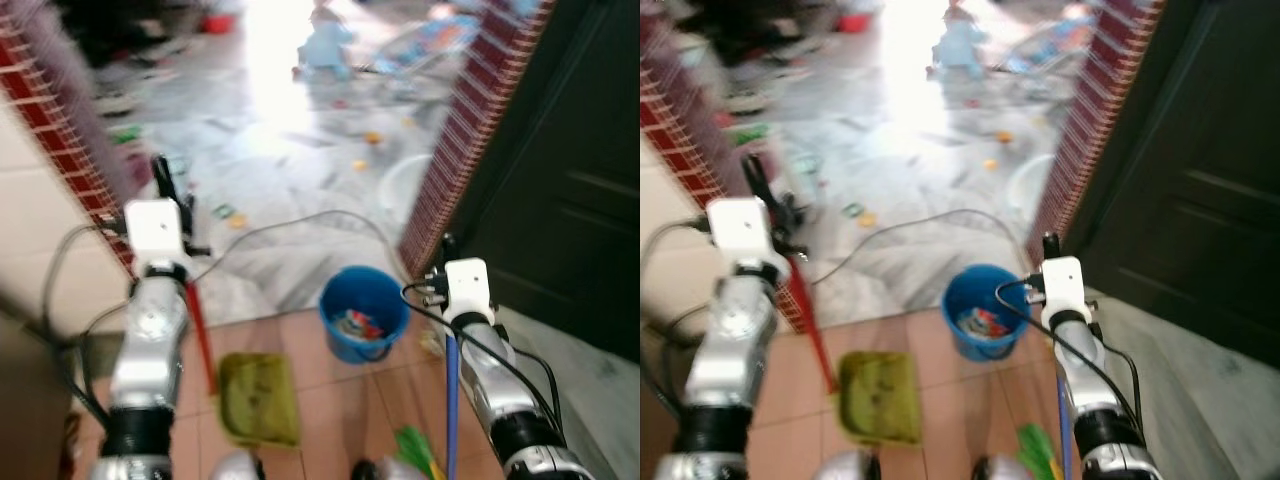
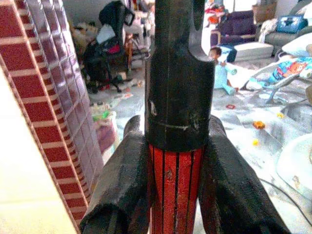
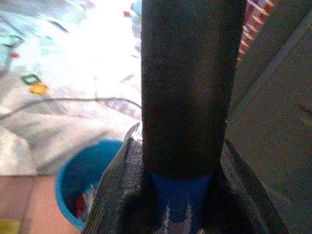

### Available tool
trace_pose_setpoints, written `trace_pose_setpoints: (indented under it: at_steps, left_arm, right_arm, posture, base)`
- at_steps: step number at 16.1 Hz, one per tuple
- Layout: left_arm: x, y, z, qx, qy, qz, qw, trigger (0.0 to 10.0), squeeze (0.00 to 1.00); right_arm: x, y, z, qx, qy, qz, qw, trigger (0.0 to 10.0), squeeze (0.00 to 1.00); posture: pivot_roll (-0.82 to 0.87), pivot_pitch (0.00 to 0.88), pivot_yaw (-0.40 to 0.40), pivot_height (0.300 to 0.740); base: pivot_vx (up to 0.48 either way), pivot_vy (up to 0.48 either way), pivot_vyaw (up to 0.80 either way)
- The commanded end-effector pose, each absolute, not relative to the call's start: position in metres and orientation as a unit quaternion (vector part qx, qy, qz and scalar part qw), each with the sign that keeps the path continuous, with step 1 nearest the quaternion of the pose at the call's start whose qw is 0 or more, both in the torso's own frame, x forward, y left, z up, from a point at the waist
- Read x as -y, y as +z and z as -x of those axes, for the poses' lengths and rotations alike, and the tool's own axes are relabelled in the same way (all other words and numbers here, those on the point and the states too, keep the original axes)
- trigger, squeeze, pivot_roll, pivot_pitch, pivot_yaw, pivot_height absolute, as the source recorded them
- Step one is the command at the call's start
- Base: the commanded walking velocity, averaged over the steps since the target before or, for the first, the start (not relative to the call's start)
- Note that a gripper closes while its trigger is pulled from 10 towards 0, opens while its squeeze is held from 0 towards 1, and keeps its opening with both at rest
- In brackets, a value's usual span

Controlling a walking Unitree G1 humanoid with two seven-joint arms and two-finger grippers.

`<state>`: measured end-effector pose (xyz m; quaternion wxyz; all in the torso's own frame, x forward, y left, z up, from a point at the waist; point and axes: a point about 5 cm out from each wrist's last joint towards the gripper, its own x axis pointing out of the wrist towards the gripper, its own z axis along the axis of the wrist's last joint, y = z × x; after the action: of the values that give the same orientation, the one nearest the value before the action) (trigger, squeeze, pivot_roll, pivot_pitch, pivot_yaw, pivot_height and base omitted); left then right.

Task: Sweep floor

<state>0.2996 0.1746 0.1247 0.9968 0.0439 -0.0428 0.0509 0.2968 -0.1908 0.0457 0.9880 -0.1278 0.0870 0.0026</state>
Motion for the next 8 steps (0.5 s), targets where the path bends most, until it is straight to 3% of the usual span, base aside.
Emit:
trace_pose_setpoints:
  at_steps: [1, 8]
  left_arm:
    - [-0.168, 0.135, -0.301, 0.069, 0.037, -0.055, 0.995, 10.0, 0.00]
    - [-0.163, 0.133, -0.300, 0.067, 0.033, -0.036, 0.997, 10.0, 0.00]
  right_arm:
    - [0.187, 0.063, -0.304, -0.045, 0.007, 0.137, 0.989, 10.0, 0.00]
    - [0.180, 0.108, -0.312, 0.074, 0.018, 0.210, 0.975, 10.0, 0.00]
  posture:
    - [-0.06, 0.000, 0.012, 0.740]
    - [-0.06, 0.000, 0.007, 0.740]
  base:
    - [0.000, -0.345, 0.00]
    - [0.000, -0.346, 0.00]
